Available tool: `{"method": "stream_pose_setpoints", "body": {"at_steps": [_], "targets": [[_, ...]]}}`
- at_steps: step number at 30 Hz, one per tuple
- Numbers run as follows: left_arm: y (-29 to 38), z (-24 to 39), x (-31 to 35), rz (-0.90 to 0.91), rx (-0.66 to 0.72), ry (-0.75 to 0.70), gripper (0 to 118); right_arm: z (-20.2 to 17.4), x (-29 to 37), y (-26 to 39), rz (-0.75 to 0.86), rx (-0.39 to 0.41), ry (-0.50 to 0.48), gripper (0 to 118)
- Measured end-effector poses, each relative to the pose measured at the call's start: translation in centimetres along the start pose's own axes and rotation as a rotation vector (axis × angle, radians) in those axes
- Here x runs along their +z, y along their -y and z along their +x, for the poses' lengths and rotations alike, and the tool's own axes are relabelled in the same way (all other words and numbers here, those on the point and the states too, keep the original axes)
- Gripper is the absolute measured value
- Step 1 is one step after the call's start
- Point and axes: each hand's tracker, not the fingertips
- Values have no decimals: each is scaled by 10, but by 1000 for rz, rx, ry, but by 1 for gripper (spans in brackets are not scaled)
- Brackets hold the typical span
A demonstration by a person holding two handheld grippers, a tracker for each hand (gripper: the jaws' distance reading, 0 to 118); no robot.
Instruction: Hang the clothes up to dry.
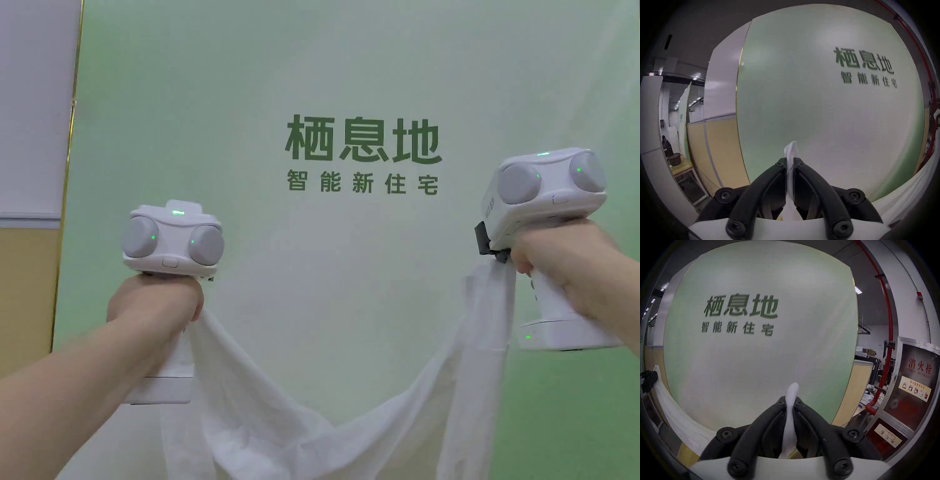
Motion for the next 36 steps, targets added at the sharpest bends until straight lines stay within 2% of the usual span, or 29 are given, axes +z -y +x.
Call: {"method": "stream_pose_setpoints", "body": {"at_steps": [4, 7, 8, 9, 11, 14, 18, 22, 25, 29, 32, 34, 36], "targets": [[57, 3, 10, -101, 7, 45, 3, -10, -4, 60, -46, 0, -44, 4], [97, 11, 26, -97, -39, 56, 3, -18, 1, 110, -106, 33, -54, 3], [106, 15, 29, -122, -113, 49, 3, -21, 1, 122, -132, 53, -77, 4], [115, 16, 33, -135, -128, 65, 3, -23, 1, 134, -166, 75, -89, 4], [127, 15, 47, -148, -87, 79, 3, -21, 8, 152, -170, 62, -81, 4], [146, 15, 71, -155, -109, 100, 3, -19, 30, 172, -186, 54, -120, 4], [178, 8, 113, -175, -119, 138, 3, -10, 71, 205, -191, -22, -186, 4], [224, 8, 152, -246, -155, 168, 3, -11, 110, 256, -241, -1, -214, 3], [259, 4, 181, -307, -164, 175, 3, -11, 111, 309, -334, -30, -250, 4], [303, -10, 215, -366, -130, 166, 3, -7, 138, 373, -365, -23, -244, 4], [345, -20, 246, -421, -182, 176, 3, -5, 174, 413, -395, -20, -261, 4], [368, -28, 267, -422, -181, 165, 3, -1, 193, 436, -409, -41, -287, 4], [389, -36, 285, -450, -159, 175, 3, 3, 215, 454, -413, -28, -284, 4]]}}
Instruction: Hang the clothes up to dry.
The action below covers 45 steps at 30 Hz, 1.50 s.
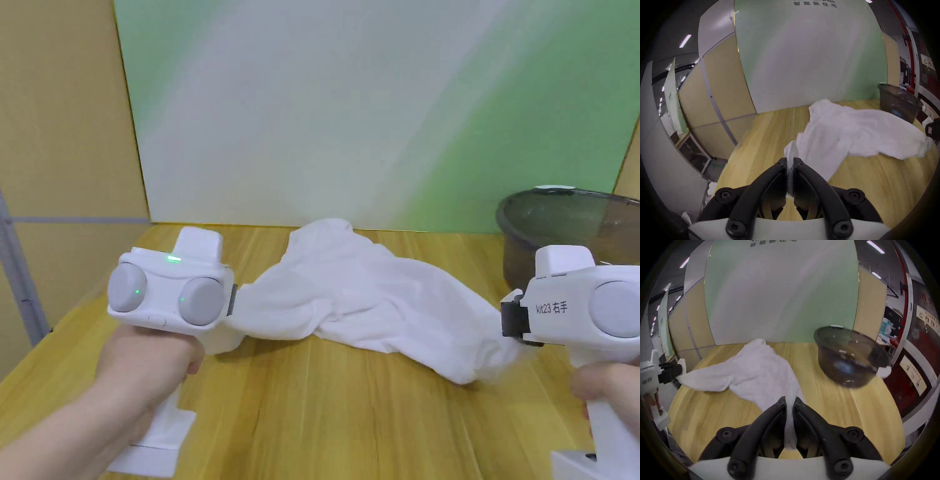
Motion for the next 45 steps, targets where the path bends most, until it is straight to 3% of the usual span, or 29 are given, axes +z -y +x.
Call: {"method": "stream_pose_setpoints", "body": {"at_steps": [6, 10, 17, 18, 19, 20, 21, 22, 23, 29, 30, 31, 32, 33, 34, 36, 42, 43, 44, 45], "targets": [[55, -4, 12, -77, -20, -45, 3, 3, 26, 61, -38, -17, -32, 4], [75, -5, 11, -104, -35, -55, 3, 3, 25, 87, -71, -12, -5, 4], [82, 2, 10, -130, -26, -32, 4, 8, 3, 98, -114, -29, 29, 4], [82, 3, 9, -134, -27, -37, 9, 7, 3, 95, -117, -16, 35, 5], [82, 3, 8, -136, -39, -56, 20, 4, 6, 92, -125, 0, 50, 11], [82, 3, 9, -134, -32, -53, 39, 1, 9, 89, -121, 0, 64, 24], [81, 2, 11, -134, -20, -62, 67, 0, 14, 84, -98, -13, 78, 53], [80, 2, 12, -135, -7, -73, 81, -3, 17, 78, -82, -10, 81, 73], [79, 0, 9, -139, 3, -78, 85, -6, 20, 72, -74, -9, 79, 81], [76, -3, 21, -94, 65, -90, 84, -30, 26, 43, 6, -4, 17, 79], [77, -3, 22, -82, 75, -102, 82, -33, 23, 42, 14, 3, 19, 75], [77, -1, 25, -76, 77, -116, 76, -36, 20, 42, 17, 12, 20, 60], [78, 1, 25, -73, 72, -123, 63, -40, 17, 44, 19, 22, 11, 35], [78, 1, 24, -77, 67, -117, 29, -42, 13, 44, 14, 23, 5, 0], [79, 1, 23, -81, 58, -103, 0, -43, 9, 45, 1, 15, -8, 0], [82, -4, 19, -69, 119, -87, 0, -44, 4, 48, -8, 18, -30, 0], [84, -5, 22, -81, 108, -77, 0, -51, 0, 49, -10, 36, -41, 0], [84, -6, 23, -100, 105, -79, 13, -52, -1, 49, -9, 33, -46, 0], [86, -7, 24, -118, 94, -77, 33, -54, 1, 48, -9, 34, -53, 0], [88, -9, 26, -126, 105, -70, 61, -56, 0, 48, -8, 32, -57, 0]]}}
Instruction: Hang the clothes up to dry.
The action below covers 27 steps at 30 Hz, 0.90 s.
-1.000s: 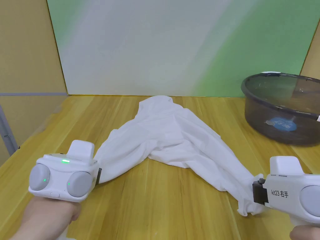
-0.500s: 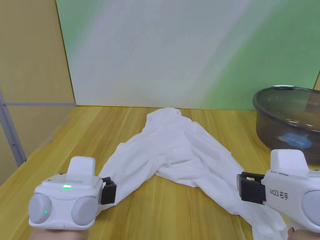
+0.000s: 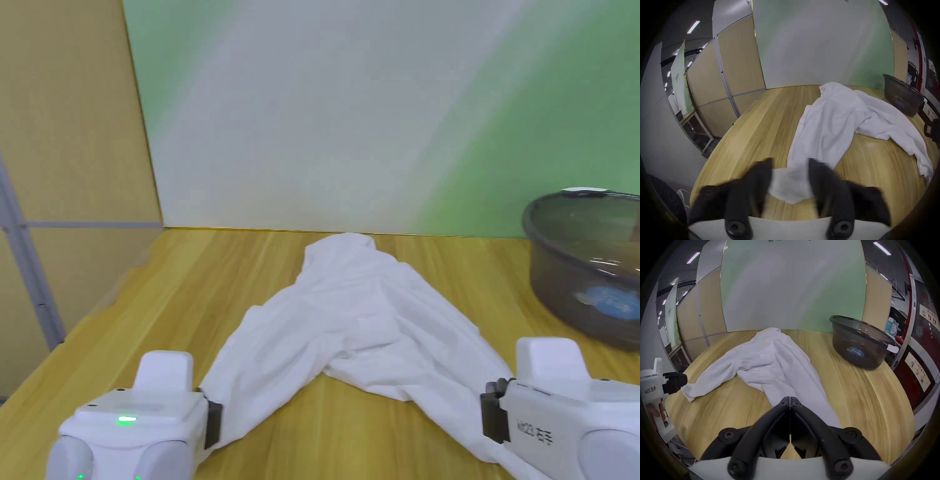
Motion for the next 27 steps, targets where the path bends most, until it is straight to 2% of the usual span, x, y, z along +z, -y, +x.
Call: {"method": "stream_pose_setpoints", "body": {"at_steps": [1, 2, 12, 16, 20, 21, 23, 24, 25, 27], "targets": [[4, -2, 1, -10, 12, 8, 74, -2, -2, 0, 0, -1, -9, 0], [6, -5, -1, -22, 21, 20, 77, -3, -3, 1, 0, 0, -20, 0], [28, -1, -42, -154, 4, -6, 76, -18, -23, 3, -41, 35, -82, 0], [26, -2, -41, -128, 7, -10, 74, -24, -23, 4, -49, 47, -88, 0], [30, 0, -37, -111, 4, 12, 59, -27, -25, 8, -55, 49, -100, 0], [30, 1, -36, -105, 2, 23, 45, -27, -26, 8, -56, 49, -99, 0], [32, 5, -35, -82, 13, 108, 5, -26, -26, 9, -59, 42, -102, 0], [33, 6, -38, -94, 43, 144, 6, -26, -26, 9, -60, 40, -103, 0], [29, 5, -36, -94, 49, 76, 6, -27, -25, 10, -59, 40, -102, 0], [24, 7, -36, -98, 24, 85, 6, -27, -24, 10, -59, 47, -104, 0]]}}
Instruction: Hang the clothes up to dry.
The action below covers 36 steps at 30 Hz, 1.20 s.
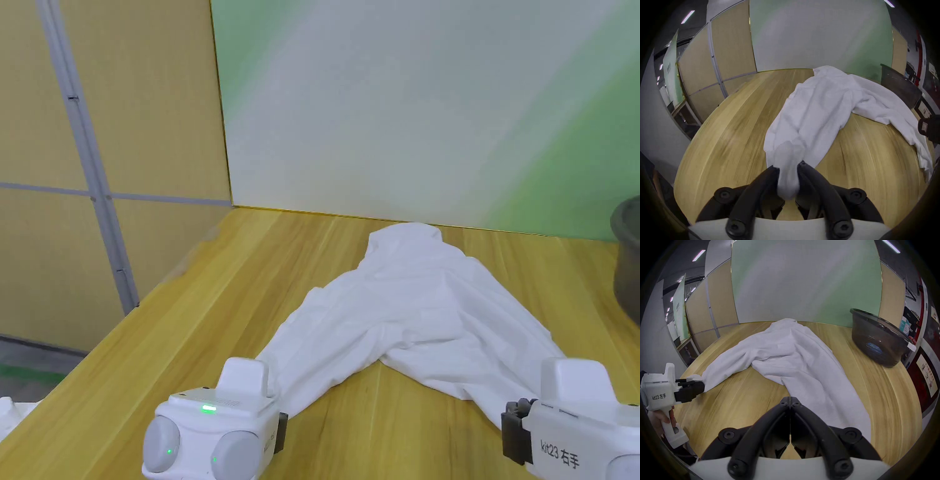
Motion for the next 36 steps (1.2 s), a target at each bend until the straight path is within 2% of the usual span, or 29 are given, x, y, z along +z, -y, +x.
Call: {"method": "stream_pose_setpoints", "body": {"at_steps": [6, 8, 10, 12, 13, 14, 17, 21, 22, 23, 25, 26, 29, 33, 35, 36], "targets": [[-5, -4, -1, -15, 43, 6, 6, -3, -1, -10, 0, 15, 6, 0], [-4, -2, -3, -14, 29, -5, 6, -4, -6, -24, -1, 30, 6, 6], [-7, -2, -6, -16, 25, -11, 6, -6, -14, -49, 6, 53, -1, 29], [-10, -4, -10, -19, 33, -13, 6, -9, -32, -80, 13, 95, 2, 63], [-12, -6, -12, -20, 40, -12, 6, -11, -44, -96, 12, 116, 5, 73], [-13, -9, -14, -20, 57, -14, 6, -14, -57, -112, 7, 137, 6, 77], [-16, -14, -18, -24, 83, -14, 6, -20, -107, -162, -14, 163, -4, 76], [-17, -14, -16, -27, 108, -23, 6, -19, -195, -223, -66, 159, -38, 76], [-18, -14, -16, -28, 111, -22, 6, -21, -215, -236, -63, 179, -22, 77], [-19, -13, -16, -29, 113, -25, 6, -22, -237, -250, -69, 232, -8, 77], [-22, -14, -17, -38, 126, -30, 6, -20, -282, -274, -92, 270, 32, 77], [-24, -15, -17, -44, 137, -37, 6, -17, -303, -285, -96, 245, 16, 77], [-29, -18, -24, -57, 153, -50, 6, -1, -354, -308, -162, 99, -31, 77], [-34, -18, -27, -71, 172, -61, 6, 15, -415, -328, -196, 67, -16, 77], [-35, -19, -29, -78, 169, -66, 6, 24, -434, -328, -266, 1, -51, 77], [-35, -19, -30, -76, 170, -67, 6, 17, -414, -320, -287, 2, -47, 79]]}}
